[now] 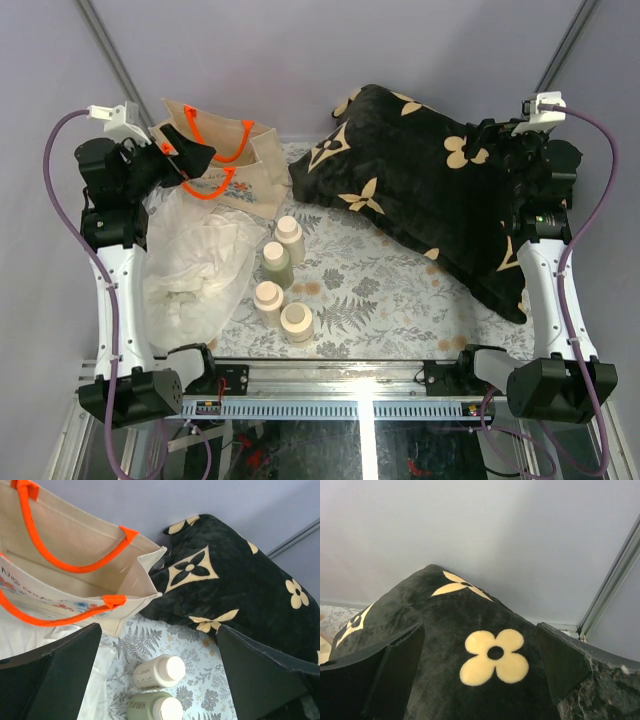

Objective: Place the personal care products into the canvas bag

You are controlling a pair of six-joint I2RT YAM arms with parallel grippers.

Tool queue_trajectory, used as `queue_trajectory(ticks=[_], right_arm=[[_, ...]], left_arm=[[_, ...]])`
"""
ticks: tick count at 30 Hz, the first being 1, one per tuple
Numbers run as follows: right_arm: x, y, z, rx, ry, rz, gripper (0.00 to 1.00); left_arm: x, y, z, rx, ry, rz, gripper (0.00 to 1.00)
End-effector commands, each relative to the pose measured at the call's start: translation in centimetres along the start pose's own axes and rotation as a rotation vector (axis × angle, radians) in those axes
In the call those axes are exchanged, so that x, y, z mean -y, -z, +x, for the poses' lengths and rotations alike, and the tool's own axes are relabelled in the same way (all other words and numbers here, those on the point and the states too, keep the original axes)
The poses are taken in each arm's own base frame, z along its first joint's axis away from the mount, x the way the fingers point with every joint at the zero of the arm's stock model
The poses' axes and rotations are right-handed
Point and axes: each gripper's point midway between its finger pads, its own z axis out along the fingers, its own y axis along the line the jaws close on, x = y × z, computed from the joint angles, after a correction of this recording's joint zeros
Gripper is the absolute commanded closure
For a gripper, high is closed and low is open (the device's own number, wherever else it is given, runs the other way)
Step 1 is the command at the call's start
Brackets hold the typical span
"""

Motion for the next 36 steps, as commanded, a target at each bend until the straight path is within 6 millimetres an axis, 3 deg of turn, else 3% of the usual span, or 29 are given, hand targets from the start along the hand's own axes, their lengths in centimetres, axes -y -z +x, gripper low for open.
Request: queue_trajectory(ticks=[1,3,6,9,12,14,16,20,26,28,29,30,32,36], right_arm=[[-0.4,0.2,-2.4,0.057,0.010,-0.007,0.00],[-0.3,0.2,-2.5,0.057,0.013,-0.006,0.01],[-0.4,0.0,-2.5,0.060,0.014,-0.009,0.01],[-0.4,-0.4,-2.3,0.054,0.004,-0.017,0.01],[-0.7,-0.6,-2.2,0.047,-0.005,-0.031,0.01],[-0.7,-0.7,-2.3,0.050,-0.008,-0.031,0.01],[-0.7,-0.7,-2.3,0.047,-0.009,-0.030,0.01],[-1.0,-0.8,-1.7,-0.001,-0.023,-0.048,0.01],[-0.6,-0.8,0.5,-0.134,-0.142,0.003,0.01],[0.3,-0.7,1.2,-0.183,-0.181,0.066,0.01],[0.5,-0.7,1.5,-0.207,-0.199,0.087,0.01],[0.6,-0.7,1.8,-0.230,-0.212,0.098,0.01],[0.5,-0.7,2.3,-0.261,-0.237,0.102,0.00],[0.3,-0.4,2.9,-0.294,-0.269,0.111,0.01]], left_arm=[[1.8,0.1,-3.2,0.081,-0.041,0.044,0.00],[0.8,-0.3,-4.4,0.097,-0.073,-0.017,0.00],[-2.3,-0.5,-7.8,0.155,-0.080,-0.226,0.00],[-2.3,0.0,-11.5,0.245,-0.102,-0.291,0.00],[-3.0,2.8,-13.8,0.473,0.083,-0.388,0.00],[-1.8,4.9,-15.1,0.671,0.090,-0.310,0.00],[-0.5,5.3,-13.9,0.702,0.005,-0.215,0.00],[-0.6,3.4,-12.0,0.494,-0.082,-0.231,0.00],[1.0,-1.9,-8.5,0.241,-0.095,-0.119,0.00],[2.5,-4.4,-6.4,0.149,-0.213,-0.132,0.00],[2.3,-6.2,-5.0,0.092,-0.261,-0.169,0.00],[2.8,-6.7,-4.7,0.071,-0.308,-0.196,0.00],[2.1,-9.5,-2.3,-0.036,-0.343,-0.242,0.00],[1.6,-13.3,1.0,-0.171,-0.390,-0.294,0.00]])
